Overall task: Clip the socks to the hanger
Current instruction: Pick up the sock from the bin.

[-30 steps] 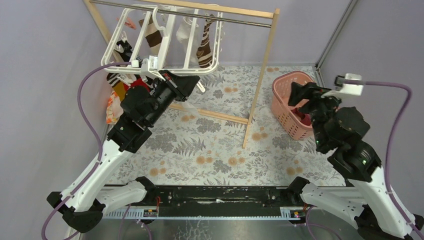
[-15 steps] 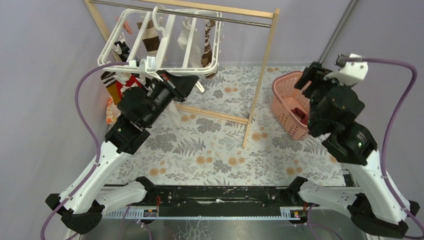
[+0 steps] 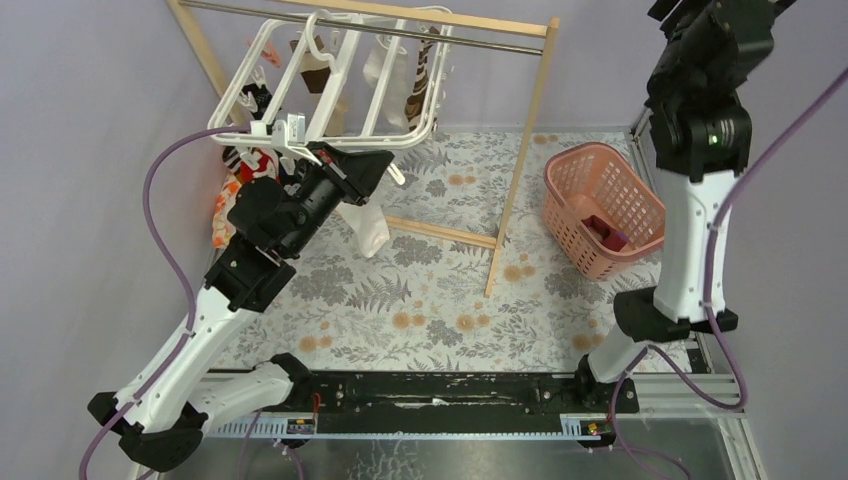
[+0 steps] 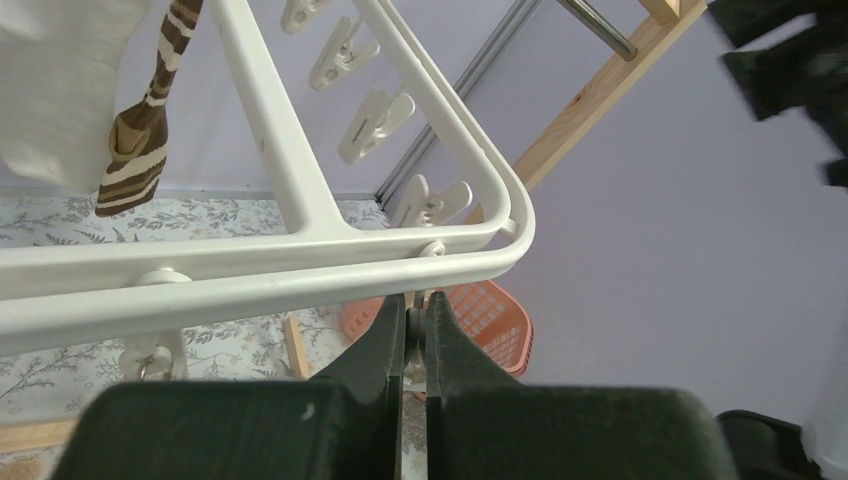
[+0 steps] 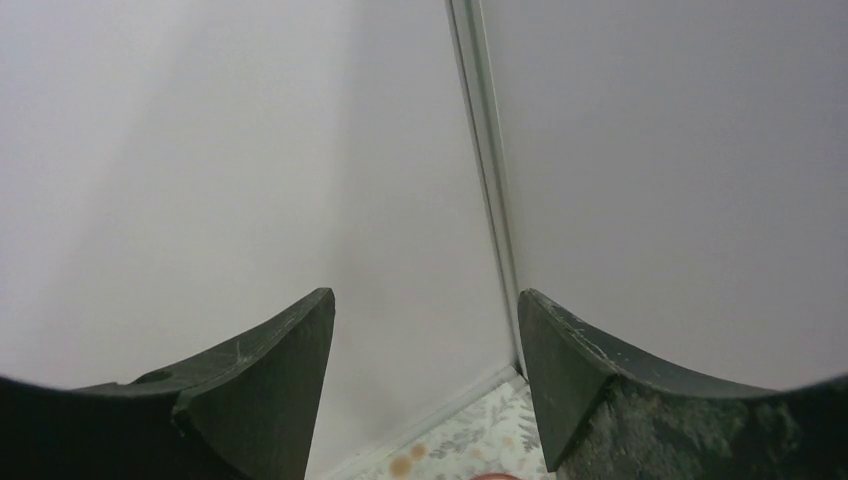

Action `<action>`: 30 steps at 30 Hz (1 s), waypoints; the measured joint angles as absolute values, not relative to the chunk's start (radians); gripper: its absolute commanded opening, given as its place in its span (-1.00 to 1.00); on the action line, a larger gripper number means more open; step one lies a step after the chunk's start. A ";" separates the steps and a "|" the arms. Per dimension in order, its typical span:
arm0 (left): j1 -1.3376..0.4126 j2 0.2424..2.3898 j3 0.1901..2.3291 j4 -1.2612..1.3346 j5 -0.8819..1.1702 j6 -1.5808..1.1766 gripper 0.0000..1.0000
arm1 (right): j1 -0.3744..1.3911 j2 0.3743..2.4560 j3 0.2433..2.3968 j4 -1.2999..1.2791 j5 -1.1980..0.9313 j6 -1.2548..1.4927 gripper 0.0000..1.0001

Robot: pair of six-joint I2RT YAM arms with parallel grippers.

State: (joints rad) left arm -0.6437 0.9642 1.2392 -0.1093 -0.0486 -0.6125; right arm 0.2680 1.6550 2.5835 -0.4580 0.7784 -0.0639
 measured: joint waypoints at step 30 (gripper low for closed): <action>-0.644 0.941 1.211 -0.124 -0.065 -0.587 -1.00 | -0.151 1.693 1.275 -0.377 0.162 0.429 0.57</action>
